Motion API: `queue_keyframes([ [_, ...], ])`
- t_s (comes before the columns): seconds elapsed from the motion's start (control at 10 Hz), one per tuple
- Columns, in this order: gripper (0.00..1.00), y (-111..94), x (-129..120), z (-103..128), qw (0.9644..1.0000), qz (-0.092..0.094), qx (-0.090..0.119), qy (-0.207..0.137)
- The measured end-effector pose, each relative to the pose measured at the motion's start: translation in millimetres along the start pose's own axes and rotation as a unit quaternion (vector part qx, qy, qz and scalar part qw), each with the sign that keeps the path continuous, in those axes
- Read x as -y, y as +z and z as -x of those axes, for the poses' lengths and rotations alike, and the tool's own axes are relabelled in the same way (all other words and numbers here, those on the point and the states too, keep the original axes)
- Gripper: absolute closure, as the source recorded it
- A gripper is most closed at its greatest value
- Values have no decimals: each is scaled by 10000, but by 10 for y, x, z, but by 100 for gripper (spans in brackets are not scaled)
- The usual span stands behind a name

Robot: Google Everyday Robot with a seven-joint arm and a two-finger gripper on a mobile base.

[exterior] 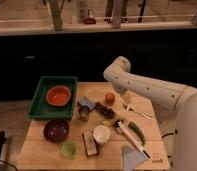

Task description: Place apple in paper cup

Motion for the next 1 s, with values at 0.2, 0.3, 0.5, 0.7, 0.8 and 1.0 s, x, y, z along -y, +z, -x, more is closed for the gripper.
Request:
queue_keyframes([
  [0.2, 20, 48, 67, 87, 9997, -16, 189, -123],
  [0.3, 20, 94, 97, 127, 9994, -10, 286, -179],
  [0.5, 20, 159, 159, 195, 9987, -13, 431, -255],
  [0.7, 20, 239, 190, 224, 9979, -10, 590, -266],
  [0.8, 20, 276, 201, 224, 9976, -7, 642, -262],
  [1.0, 20, 350, 306, 247, 9969, -26, 734, -282],
])
